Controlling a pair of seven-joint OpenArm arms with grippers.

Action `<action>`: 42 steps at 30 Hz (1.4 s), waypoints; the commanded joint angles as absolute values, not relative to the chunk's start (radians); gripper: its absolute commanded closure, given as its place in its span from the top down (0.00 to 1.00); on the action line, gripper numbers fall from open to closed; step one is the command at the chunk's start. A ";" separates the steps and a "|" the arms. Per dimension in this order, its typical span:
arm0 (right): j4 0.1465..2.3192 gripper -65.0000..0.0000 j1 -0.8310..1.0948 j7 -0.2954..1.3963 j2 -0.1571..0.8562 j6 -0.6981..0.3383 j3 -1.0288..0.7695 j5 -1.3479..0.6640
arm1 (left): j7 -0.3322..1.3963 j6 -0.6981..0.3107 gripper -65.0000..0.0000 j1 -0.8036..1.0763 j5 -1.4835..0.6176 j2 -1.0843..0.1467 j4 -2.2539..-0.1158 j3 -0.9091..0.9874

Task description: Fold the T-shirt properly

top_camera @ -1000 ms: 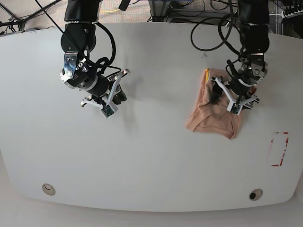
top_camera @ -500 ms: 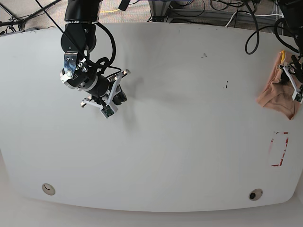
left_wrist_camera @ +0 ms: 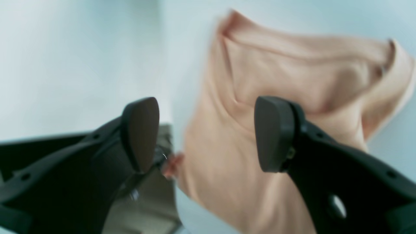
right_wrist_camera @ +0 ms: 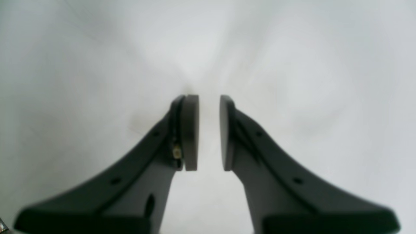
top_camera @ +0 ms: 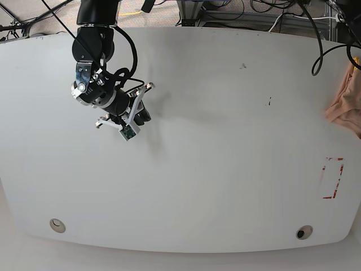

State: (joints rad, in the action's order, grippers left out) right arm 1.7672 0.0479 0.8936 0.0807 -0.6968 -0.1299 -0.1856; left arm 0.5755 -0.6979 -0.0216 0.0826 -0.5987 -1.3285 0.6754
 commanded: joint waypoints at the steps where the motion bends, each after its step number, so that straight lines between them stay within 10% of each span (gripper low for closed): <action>1: 1.836 0.15 0.074 0.837 0.104 -0.698 -0.131 -0.196 | 0.545 -0.698 0.66 -0.036 0.065 -0.567 -1.451 0.677; 10: 1.840 0.15 0.140 0.608 0.114 -0.698 -0.131 -0.035 | 0.516 -0.645 0.60 0.012 0.068 -0.371 -1.623 0.539; 19: 1.793 0.15 0.292 0.226 0.082 -0.698 -0.303 0.036 | 0.128 -0.455 0.60 0.255 0.070 -0.180 -1.705 0.381; 42: 1.802 0.07 0.878 0.125 0.077 -0.698 -0.469 -0.259 | 0.018 -0.429 0.60 1.129 0.059 0.027 -1.971 0.255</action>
